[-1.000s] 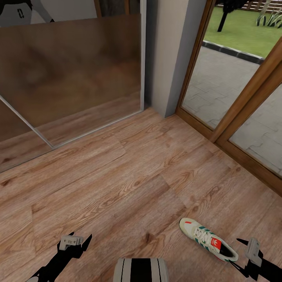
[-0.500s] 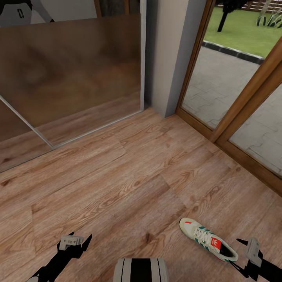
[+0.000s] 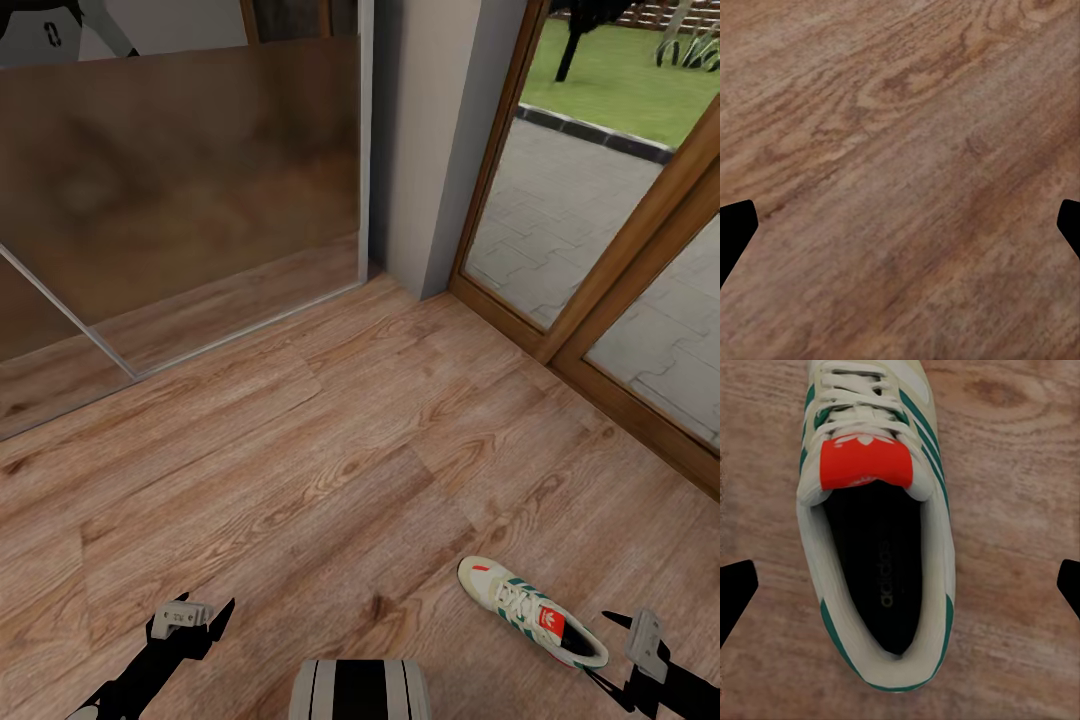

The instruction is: Pick up the two gym shoes and the two sandals from the corridor floor and place them onto the hallstand (shoe rack) in the corridor, making sure they are on the rack and not on the floor. Arrange them so the two gym shoes are next to each other and the two sandals are next to each other.

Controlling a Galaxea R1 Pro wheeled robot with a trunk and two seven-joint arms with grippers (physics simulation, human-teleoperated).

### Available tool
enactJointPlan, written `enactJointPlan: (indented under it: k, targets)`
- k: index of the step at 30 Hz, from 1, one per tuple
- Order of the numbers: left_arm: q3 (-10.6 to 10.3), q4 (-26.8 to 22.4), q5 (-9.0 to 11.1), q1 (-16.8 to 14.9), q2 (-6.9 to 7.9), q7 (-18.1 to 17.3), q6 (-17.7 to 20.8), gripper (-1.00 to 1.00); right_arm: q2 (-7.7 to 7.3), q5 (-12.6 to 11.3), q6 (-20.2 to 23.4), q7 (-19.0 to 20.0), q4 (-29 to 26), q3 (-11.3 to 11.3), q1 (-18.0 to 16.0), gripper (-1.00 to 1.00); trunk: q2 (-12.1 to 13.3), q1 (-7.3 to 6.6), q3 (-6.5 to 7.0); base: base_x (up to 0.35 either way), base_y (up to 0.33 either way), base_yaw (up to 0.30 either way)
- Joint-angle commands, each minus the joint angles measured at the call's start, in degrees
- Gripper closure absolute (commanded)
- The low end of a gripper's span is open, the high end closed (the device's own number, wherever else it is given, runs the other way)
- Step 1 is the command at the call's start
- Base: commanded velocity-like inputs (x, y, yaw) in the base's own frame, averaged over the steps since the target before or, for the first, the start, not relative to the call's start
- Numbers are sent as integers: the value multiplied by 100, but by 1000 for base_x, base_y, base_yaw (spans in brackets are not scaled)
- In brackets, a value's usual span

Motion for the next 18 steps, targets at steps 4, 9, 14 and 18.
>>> enactJointPlan:
  k: [4,9,14,18]
  targets:
    - [0,0,0,0,0,0,0,-100,3,3,0,6,1,4,0,-100,0,0,0,0,0,0]
    - [0,0,0,0,0,0,0,-100,8,6,0,12,1,8,0,-100,0,0,0,0,0,0]
    - [0,0,0,0,0,0,0,-100,11,7,0,15,-2,14,0,-100,0,0,-11,0,0,0]
    - [0,0,0,0,0,0,0,-100,13,8,0,14,-1,13,0,-100,0,0,-31,0,0,0]
